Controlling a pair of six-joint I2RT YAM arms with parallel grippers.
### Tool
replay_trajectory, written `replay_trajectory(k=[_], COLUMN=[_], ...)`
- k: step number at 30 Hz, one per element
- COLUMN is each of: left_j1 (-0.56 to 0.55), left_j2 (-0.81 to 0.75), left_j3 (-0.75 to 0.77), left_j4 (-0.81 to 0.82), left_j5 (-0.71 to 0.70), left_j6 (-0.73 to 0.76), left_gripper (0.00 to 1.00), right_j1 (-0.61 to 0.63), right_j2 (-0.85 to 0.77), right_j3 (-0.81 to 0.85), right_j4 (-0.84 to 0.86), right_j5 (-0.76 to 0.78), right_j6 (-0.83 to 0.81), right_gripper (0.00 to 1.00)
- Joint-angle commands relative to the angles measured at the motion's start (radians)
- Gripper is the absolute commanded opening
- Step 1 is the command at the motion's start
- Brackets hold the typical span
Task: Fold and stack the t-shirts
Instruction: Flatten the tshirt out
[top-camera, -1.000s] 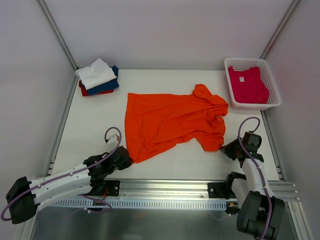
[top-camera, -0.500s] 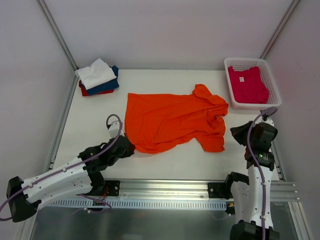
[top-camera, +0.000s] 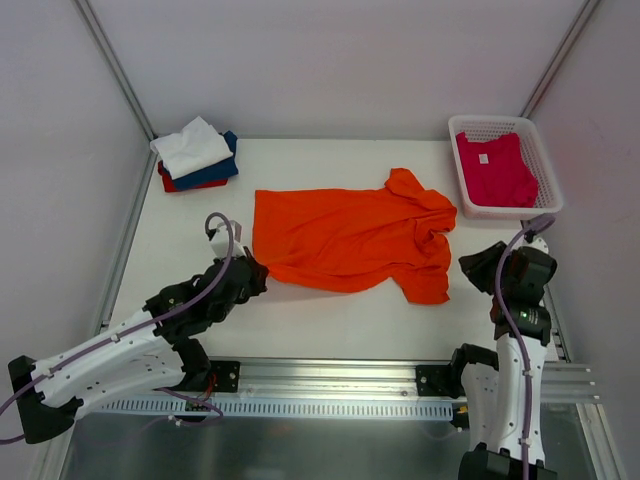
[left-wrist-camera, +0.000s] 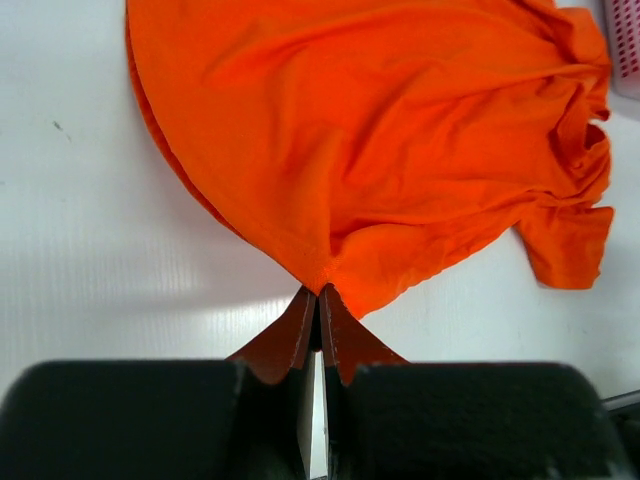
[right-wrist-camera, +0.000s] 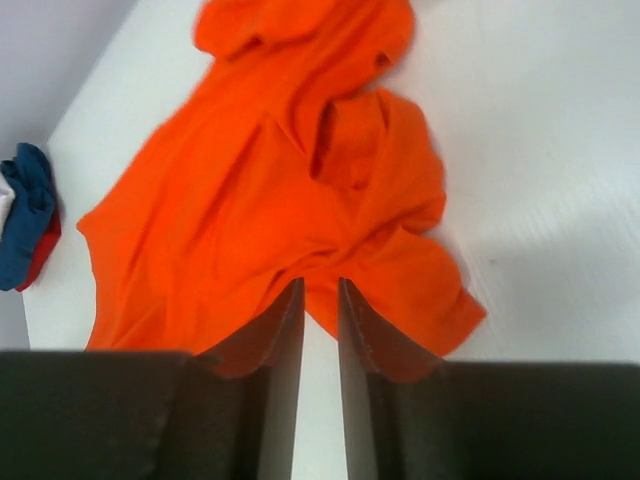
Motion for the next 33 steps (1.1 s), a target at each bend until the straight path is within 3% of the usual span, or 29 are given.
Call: replay_trajectory(k=[1,8,15,26,33], left_j1=[-0.008,-0.006,-0.002,0.008,0.008], left_j2=[0.0,-0.007,-0.019,-0.047,-0.055], left_j3=[-0.038,-0.085,-0.111,-0.13,-0.134], left_j4=[-0.001,-0.003,-0.003,-0.003,-0.004], left_j5=[-0.013,-0.004,-0.002,0.007,0.016], left_j6=[-0.019,-0.036,-0.048,-0.045,-0.045], left_gripper=[0.0,0.0,0.0,0.0,0.0], right_j1=[-0.005,-0.005,-0.007,-0.023,-0.025], right_j2=[-0.027,-0.044,-0.018,0.07,0.122], right_j3=[-0.124,-0.358,-0.422,-0.455,-0.46], right_j4=[-0.046,0.011,0.051,0.16,0.233], right_j5=[0.002,-0.041,-0.042,-0.041,-0.056], right_j6=[0.029,0.119,0.133,0.144,0.153], right_gripper=[0.27,0.37,0.45,0.45,0.34])
